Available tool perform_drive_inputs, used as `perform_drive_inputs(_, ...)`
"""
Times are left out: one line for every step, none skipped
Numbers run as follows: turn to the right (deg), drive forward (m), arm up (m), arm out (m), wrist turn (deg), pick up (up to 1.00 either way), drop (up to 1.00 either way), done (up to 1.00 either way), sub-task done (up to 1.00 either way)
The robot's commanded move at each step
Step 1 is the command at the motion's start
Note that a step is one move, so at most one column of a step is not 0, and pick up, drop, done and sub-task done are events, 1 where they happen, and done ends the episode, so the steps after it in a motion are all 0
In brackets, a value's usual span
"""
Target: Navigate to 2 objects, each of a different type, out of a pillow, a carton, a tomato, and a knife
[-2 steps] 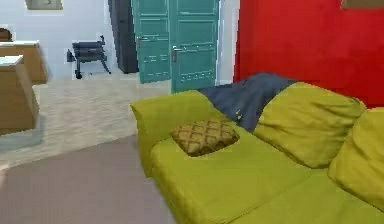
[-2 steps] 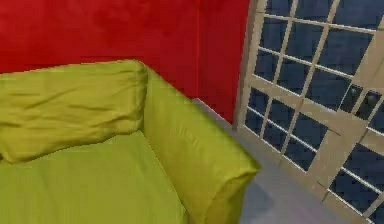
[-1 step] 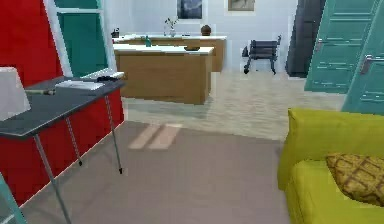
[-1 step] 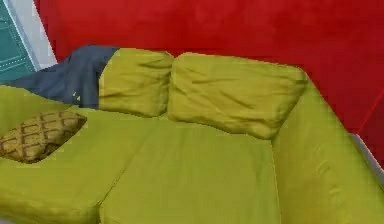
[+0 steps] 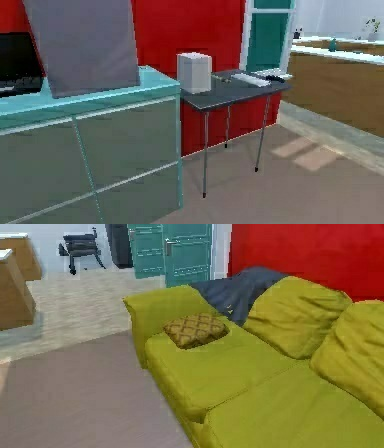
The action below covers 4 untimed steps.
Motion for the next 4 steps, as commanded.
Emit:
perform_drive_inputs(-30.0, 0.0, 0.0, 0.0, 0.0, 0.0, 0.0, 0.0, 0.0)
perform_drive_inputs(0.0, 0.2, 0.0, 0.0, 0.0, 0.0, 0.0, 0.0, 0.0)
perform_drive_inputs(45.0, 0.0, 0.0, 0.0, 0.0, 0.0, 0.0, 0.0, 0.0)
perform_drive_inputs(42.0, 0.0, 0.0, 0.0, 0.0, 0.0, 0.0, 0.0, 0.0)
